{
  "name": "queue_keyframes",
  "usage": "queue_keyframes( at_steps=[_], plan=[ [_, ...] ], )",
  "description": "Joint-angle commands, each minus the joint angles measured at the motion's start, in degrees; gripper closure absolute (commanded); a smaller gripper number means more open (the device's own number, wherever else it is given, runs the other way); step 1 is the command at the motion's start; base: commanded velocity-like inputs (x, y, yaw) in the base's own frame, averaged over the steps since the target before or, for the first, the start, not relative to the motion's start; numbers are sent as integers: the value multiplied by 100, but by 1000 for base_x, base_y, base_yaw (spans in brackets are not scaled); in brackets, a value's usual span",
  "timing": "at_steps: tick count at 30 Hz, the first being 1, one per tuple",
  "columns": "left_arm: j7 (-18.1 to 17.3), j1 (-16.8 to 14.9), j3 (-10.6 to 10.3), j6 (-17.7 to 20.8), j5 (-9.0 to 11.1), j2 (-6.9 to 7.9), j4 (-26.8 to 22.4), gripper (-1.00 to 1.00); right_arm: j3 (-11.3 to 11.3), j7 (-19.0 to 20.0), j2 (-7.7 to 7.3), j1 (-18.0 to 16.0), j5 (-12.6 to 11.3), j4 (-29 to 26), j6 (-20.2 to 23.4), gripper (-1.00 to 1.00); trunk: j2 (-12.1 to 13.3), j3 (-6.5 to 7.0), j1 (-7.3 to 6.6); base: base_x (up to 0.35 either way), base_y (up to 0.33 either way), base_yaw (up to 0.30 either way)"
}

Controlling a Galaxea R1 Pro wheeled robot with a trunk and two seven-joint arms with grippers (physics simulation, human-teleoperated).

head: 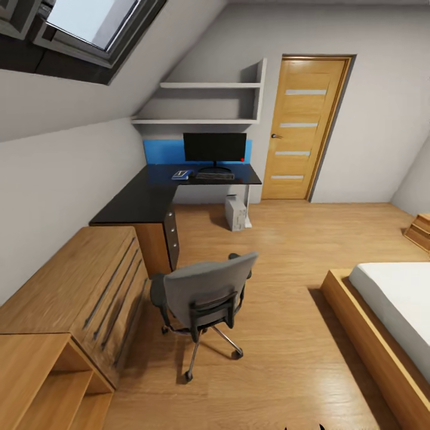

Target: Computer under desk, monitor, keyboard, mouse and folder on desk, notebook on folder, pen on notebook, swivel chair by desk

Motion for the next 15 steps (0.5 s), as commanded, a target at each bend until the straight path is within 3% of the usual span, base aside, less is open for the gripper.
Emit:
queue_keyframes(
  at_steps=[1,9,15],
  plan=[
    [40,-6,-49,-22,35,4,0,-100,49,-26,-3,-5,-41,0,-14,-100,-11,-11,3,0,212,-10],
    [40,-6,-47,-25,35,8,-2,-100,43,-26,-14,-5,-41,0,-19,-100,-11,-11,3,0,259,-3],
    [45,-6,-17,-37,57,9,-38,-100,29,-26,-38,-5,-41,3,-17,-100,-11,-11,3,0,69,0]
  ],
)
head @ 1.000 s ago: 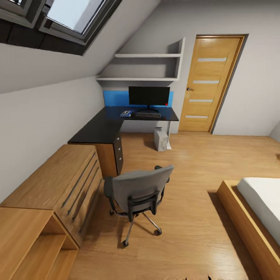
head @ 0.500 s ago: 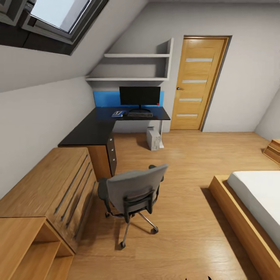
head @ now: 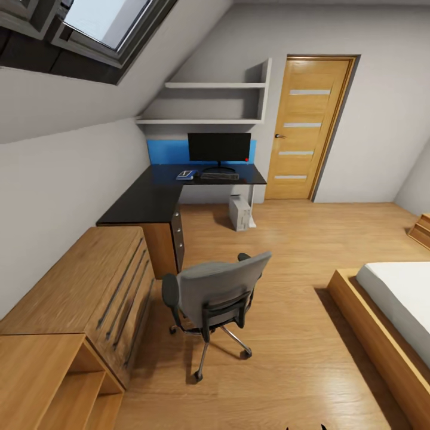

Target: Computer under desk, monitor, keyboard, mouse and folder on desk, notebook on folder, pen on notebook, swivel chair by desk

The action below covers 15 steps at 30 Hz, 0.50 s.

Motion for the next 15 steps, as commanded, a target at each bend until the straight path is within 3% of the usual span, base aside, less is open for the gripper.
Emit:
queue_keyframes(
  at_steps=[1,15],
  plan=[
    [42,-6,-49,-21,38,1,-8,-100,47,-25,-6,-5,-42,1,-12,-100,-11,-11,3,0,21,0],
    [35,-6,-64,19,13,-157,-38,-100,12,-33,-157,-5,-91,4,-8,-100,-11,-11,3,0,3,0]
  ],
)
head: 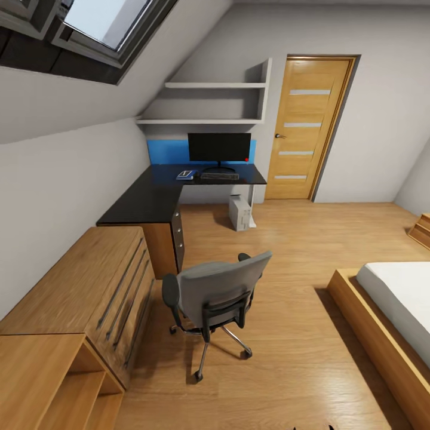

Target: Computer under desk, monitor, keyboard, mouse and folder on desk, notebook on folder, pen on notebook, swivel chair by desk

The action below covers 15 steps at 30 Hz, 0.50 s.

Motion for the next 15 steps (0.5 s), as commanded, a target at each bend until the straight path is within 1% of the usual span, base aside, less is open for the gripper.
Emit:
queue_keyframes(
  at_steps=[1,2,6,9,15],
  plan=[
    [40,-6,-50,-23,32,-2,-1,-100,49,-22,-4,-4,-46,0,-15,-100,-11,-12,3,0,0,0],
    [-13,-6,-54,-23,21,-44,-3,-100,48,-22,-10,-4,-50,-3,-15,-100,-11,-12,3,0,0,0],
    [-197,-6,-53,-23,18,-52,-1,-100,53,-22,-8,-4,-50,0,-23,-100,-11,-12,3,0,0,0],
    [-437,-6,-59,-36,17,-55,-4,-100,54,-22,-7,-4,-51,-2,-41,-100,-11,-12,3,0,0,0],
    [-553,-6,-66,-46,14,-70,-20,-100,55,-22,-7,-4,-40,-5,-48,-100,-11,-12,3,0,0,0]
  ],
)
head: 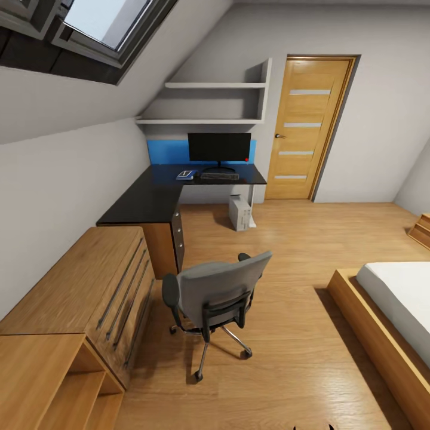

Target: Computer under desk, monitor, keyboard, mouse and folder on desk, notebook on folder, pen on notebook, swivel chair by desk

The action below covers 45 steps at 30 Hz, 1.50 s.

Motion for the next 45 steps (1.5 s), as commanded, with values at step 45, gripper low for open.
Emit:
queue_keyframes(
  at_steps=[45],
  plan=[
    [70,-6,-414,154,92,90,-157,-100,84,-22,24,-4,-10,6,-16,-100,-1776,-801,970,0,0,0]
  ],
)
